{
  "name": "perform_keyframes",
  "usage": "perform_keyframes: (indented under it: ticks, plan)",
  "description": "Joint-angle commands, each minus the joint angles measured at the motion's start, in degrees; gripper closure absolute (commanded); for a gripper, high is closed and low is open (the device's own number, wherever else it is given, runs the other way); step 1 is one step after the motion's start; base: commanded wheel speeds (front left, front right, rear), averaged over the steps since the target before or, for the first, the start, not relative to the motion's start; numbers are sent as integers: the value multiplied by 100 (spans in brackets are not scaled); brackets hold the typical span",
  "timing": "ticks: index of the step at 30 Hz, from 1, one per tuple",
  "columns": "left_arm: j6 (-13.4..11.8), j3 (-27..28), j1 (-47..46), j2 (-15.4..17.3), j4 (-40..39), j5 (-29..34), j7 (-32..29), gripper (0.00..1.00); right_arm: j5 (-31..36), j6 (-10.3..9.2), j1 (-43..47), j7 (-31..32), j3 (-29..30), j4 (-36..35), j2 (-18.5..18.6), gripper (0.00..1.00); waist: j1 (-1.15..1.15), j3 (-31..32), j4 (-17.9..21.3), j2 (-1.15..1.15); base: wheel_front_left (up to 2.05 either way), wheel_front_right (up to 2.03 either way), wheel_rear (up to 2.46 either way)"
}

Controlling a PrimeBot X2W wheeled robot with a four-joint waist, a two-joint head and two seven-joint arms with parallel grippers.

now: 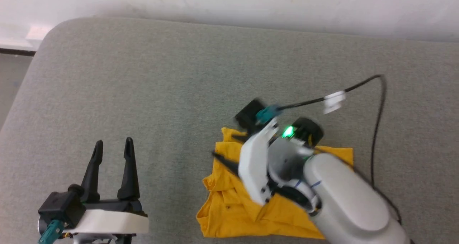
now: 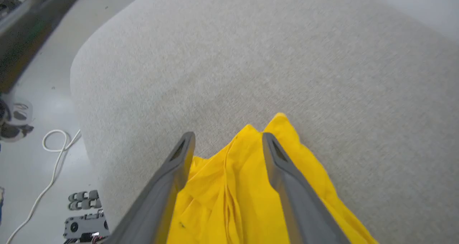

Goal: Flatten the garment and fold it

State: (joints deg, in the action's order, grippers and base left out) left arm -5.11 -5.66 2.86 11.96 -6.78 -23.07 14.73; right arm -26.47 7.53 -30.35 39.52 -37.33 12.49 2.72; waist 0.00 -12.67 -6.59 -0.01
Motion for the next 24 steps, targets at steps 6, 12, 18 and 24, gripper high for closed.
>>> perform_keyframes:
  ticks: [6, 12, 18, 24]
  plan:
    - [-29, 85, 184, 56, -187, 110, 27, 0, 1047, -4, 516, -668, 1333, -836, 56, 0, 0, 48, 286, 1, 0, 0, 0]
    - [-46, 55, 246, 87, -278, 134, 21, 0, 1522, -4, 2105, -985, 2928, -1960, 32, 0, 0, 39, 346, 1, 0, 0, 0]
    - [-61, 26, 320, 85, -326, 106, 4, 0, 1060, -4, 3281, -1170, 3615, -2487, 18, 0, 0, 21, 420, 1, 0, 0, 0]
    - [-46, -31, 284, 129, -353, 119, -45, 0, 641, -4, 3800, -1164, 3748, -2265, 17, 0, 0, 29, 316, 1, 0, 0, 0]
